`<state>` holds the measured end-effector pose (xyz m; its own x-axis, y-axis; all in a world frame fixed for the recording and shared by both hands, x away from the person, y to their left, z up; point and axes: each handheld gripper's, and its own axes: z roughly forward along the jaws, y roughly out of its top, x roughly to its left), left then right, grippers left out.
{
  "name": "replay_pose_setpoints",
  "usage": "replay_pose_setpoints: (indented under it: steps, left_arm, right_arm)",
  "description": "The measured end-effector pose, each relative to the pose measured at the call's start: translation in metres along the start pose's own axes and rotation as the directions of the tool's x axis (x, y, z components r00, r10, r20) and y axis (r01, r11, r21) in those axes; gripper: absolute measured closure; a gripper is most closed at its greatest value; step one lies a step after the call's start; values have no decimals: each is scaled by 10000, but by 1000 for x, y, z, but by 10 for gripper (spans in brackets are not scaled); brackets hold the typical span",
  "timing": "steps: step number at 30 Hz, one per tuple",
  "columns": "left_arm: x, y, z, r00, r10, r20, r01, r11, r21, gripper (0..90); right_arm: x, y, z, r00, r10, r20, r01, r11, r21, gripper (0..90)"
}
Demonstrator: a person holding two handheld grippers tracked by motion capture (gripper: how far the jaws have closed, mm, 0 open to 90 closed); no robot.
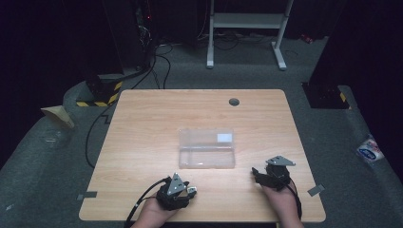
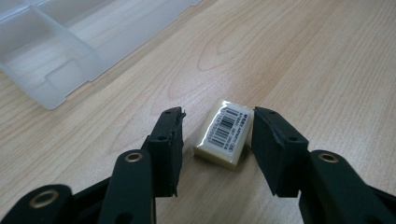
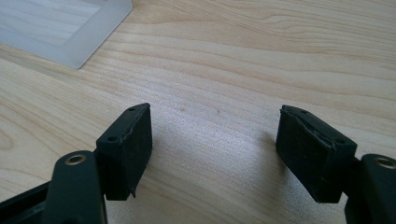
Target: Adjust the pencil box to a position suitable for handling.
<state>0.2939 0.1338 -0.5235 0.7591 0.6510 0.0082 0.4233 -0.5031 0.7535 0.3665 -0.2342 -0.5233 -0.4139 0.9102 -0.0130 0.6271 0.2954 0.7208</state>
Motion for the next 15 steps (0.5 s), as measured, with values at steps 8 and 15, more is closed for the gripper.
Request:
replay_pose_setpoints:
  steps: [8,15]
  left_arm:
    - [2,0,1,10000,36,45,-36,10000,-45,675]
    - [6,-2,-1,10000,3,-54,-4,9999,-114,677]
  right_arm:
    - [0,0,0,10000,-1,0,1,10000,-2,269]
    - [0,0,0,10000,-1,0,1,10000,-1,269]
